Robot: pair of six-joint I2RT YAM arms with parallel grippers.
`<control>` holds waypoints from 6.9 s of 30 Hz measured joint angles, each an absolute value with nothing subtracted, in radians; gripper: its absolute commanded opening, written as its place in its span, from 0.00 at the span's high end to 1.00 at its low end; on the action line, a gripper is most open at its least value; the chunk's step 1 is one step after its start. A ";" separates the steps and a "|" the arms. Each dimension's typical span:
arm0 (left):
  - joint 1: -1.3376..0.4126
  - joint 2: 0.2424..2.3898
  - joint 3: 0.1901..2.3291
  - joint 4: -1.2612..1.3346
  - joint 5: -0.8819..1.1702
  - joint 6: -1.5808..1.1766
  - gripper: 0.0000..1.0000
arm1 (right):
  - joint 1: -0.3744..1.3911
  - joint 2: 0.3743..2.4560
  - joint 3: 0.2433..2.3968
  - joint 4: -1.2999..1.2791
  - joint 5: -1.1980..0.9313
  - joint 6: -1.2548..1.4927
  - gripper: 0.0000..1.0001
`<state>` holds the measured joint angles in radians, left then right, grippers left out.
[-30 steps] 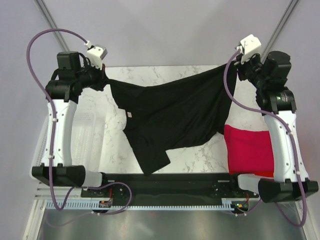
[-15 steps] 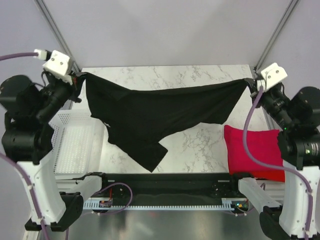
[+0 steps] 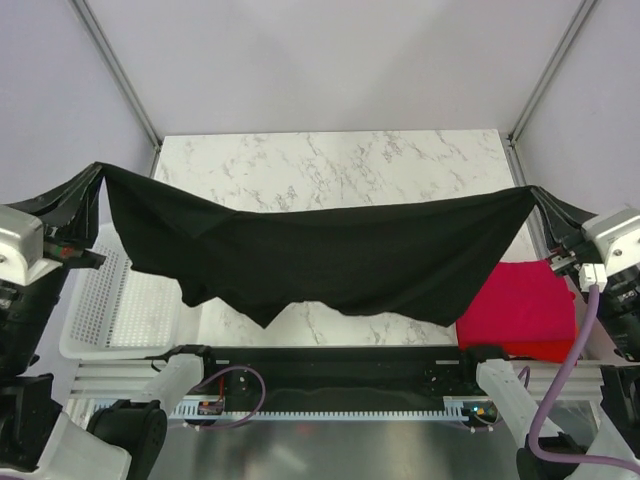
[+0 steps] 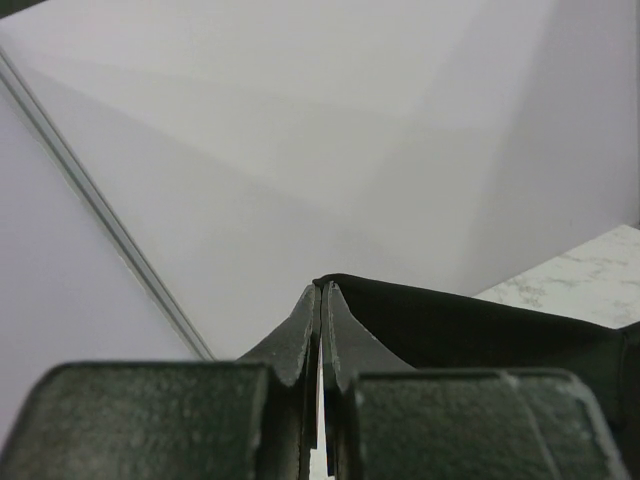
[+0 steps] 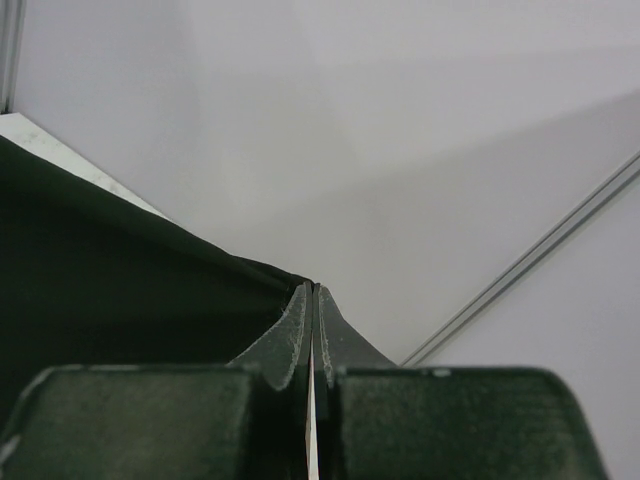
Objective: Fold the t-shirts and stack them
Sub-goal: Flatten the tshirt out, then fold the tshirt
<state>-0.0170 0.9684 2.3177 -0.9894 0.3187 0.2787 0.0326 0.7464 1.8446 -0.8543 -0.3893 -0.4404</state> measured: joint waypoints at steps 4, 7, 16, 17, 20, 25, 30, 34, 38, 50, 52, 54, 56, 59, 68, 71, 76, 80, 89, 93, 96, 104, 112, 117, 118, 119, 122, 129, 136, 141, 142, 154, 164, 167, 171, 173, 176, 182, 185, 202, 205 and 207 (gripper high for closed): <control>-0.017 1.003 2.366 -0.974 0.318 0.281 0.98 | 0.033 0.768 1.833 -0.860 -0.392 -0.441 1.00; -0.017 1.061 2.357 -0.950 0.331 0.288 0.98 | 0.033 0.795 1.770 -0.838 -0.391 -0.442 1.00; -0.017 1.304 1.964 -0.841 0.397 0.320 0.98 | 0.033 0.966 1.374 -0.683 -0.403 -0.466 1.00; -0.017 1.346 1.913 -0.822 0.407 0.321 0.98 | 0.033 0.984 1.332 -0.664 -0.404 -0.469 1.00; -0.017 1.483 1.794 -0.787 0.442 0.320 0.98 | 0.033 1.069 1.209 -0.610 -0.405 -0.481 1.00; -0.030 1.712 1.771 -0.759 0.475 0.320 0.98 | 0.033 1.285 1.151 -0.476 -0.397 -0.496 1.00; -0.044 1.936 1.893 -0.748 0.464 0.319 0.98 | 0.034 1.597 1.243 -0.354 -0.344 -0.495 1.00; -0.049 2.097 2.040 -0.718 0.426 0.320 0.98 | 0.033 1.851 1.424 -0.313 -0.301 -0.495 1.00; -0.056 2.197 2.133 -0.679 0.387 0.320 0.98 | 0.033 2.039 1.624 -0.294 -0.271 -0.491 1.00; -0.101 2.384 2.302 -0.516 0.281 0.342 0.98 | 0.033 2.372 2.044 -0.285 -0.210 -0.492 1.00; -0.116 2.407 2.316 -0.478 0.270 0.350 0.98 | 0.032 2.391 2.061 -0.286 -0.199 -0.492 1.00; -0.131 2.431 2.335 -0.441 0.258 0.354 0.98 | 0.030 2.411 2.080 -0.287 -0.186 -0.492 1.00; -0.147 2.463 2.367 -0.404 0.237 0.356 0.98 | 0.027 2.423 2.091 -0.287 -0.175 -0.491 1.00; -0.164 2.503 2.410 -0.347 0.210 0.363 0.98 | 0.023 2.427 2.094 -0.289 -0.157 -0.490 1.00; -0.176 2.538 2.424 -0.229 0.185 0.409 0.98 | 0.015 2.431 2.102 -0.284 -0.132 -0.490 1.00; -0.176 2.556 2.438 -0.180 0.183 0.429 0.98 | 0.013 2.438 2.111 -0.282 -0.129 -0.490 1.00; -0.177 2.563 2.440 -0.169 0.172 0.459 0.98 | 0.009 2.438 2.111 -0.279 -0.125 -0.491 1.00; -0.181 2.535 2.394 -0.177 0.153 0.464 0.98 | 0.008 2.438 2.108 -0.276 -0.125 -0.495 1.00; -0.181 2.318 2.164 -0.231 0.151 0.474 0.98 | 0.008 2.402 1.997 -0.272 -0.134 -0.503 1.00; -0.181 2.247 2.146 -0.241 0.151 0.474 0.98 | 0.008 2.354 1.951 -0.278 -0.137 -0.505 1.00; -0.182 2.197 2.107 -0.251 0.151 0.474 0.98 | 0.008 2.302 1.910 -0.278 -0.138 -0.510 1.00; -0.183 2.099 1.951 -0.305 0.151 0.477 0.98 | 0.008 2.217 1.856 -0.277 -0.146 -0.514 1.00; -0.183 2.083 1.890 -0.342 0.148 0.477 0.98 | 0.008 2.186 1.779 -0.299 -0.160 -0.530 1.00; -0.184 2.041 1.845 -0.366 0.132 0.477 0.98 | 0.008 2.185 1.761 -0.308 -0.160 -0.529 1.00; -0.184 2.029 1.833 -0.368 0.132 0.477 0.98 | 0.008 2.185 1.760 -0.308 -0.160 -0.529 1.00; -0.184 2.016 1.822 -0.369 0.132 0.477 0.98 | 0.008 2.185 1.757 -0.307 -0.160 -0.529 1.00; -0.185 1.972 1.789 -0.377 0.134 0.477 0.98 | 0.008 2.170 1.737 -0.309 -0.161 -0.529 1.00; -0.186 1.861 1.692 -0.414 0.165 0.476 0.98 | 0.008 2.103 1.681 -0.322 -0.176 -0.529 1.00; -0.186 1.772 1.505 -0.440 0.188 0.473 0.98 | 0.008 2.027 1.596 -0.339 -0.213 -0.505 1.00; -0.186 1.738 1.394 -0.469 0.185 0.473 0.98 | 0.008 1.975 1.490 -0.359 -0.230 -0.484 1.00; -0.186 1.732 1.382 -0.475 0.185 0.473 0.98 | 0.008 1.964 1.469 -0.364 -0.233 -0.479 1.00; -0.186 1.705 1.362 -0.503 0.186 0.474 0.98 | 0.008 1.877 1.372 -0.383 -0.255 -0.441 1.00; -0.184 1.672 1.340 -0.549 0.186 0.474 0.94 | 0.008 1.876 1.369 -0.399 -0.259 -0.440 1.00; -0.175 1.653 1.337 -0.574 0.185 0.481 0.68 | 0.008 1.870 1.368 -0.437 -0.262 -0.443 0.74; -0.142 1.605 1.336 -0.598 0.185 0.481 0.54 | 0.008 1.855 1.384 -0.510 -0.271 -0.451 0.71; -0.123 1.589 1.354 -0.598 0.183 0.482 0.53 | 0.008 1.862 1.423 -0.537 -0.279 -0.448 0.69; -0.109 1.629 1.423 -0.587 0.175 0.481 0.55 | 0.008 1.900 1.544 -0.550 -0.292 -0.437 0.71; -0.111 1.879 1.640 -0.587 0.175 0.478 0.77 | 0.008 2.058 1.774 -0.530 -0.301 -0.424 0.73; -0.112 1.996 1.701 -0.596 0.178 0.469 0.82 | 0.008 2.147 1.830 -0.537 -0.301 -0.422 0.73; -0.113 2.276 1.866 -0.618 0.160 0.445 0.80 | 0.008 2.346 1.940 -0.575 -0.265 -0.422 0.74; -0.114 2.316 1.888 -0.617 0.154 0.444 0.78 | 0.008 2.371 1.957 -0.576 -0.254 -0.422 0.74; -0.114 2.336 1.924 -0.614 0.139 0.444 0.78 | 0.008 2.375 1.968 -0.575 -0.247 -0.423 0.73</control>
<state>-0.1143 2.3360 1.9236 -0.6136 0.1387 0.4438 0.0082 2.3749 1.9678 -0.5755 -0.2466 -0.4232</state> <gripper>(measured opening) 0.218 0.263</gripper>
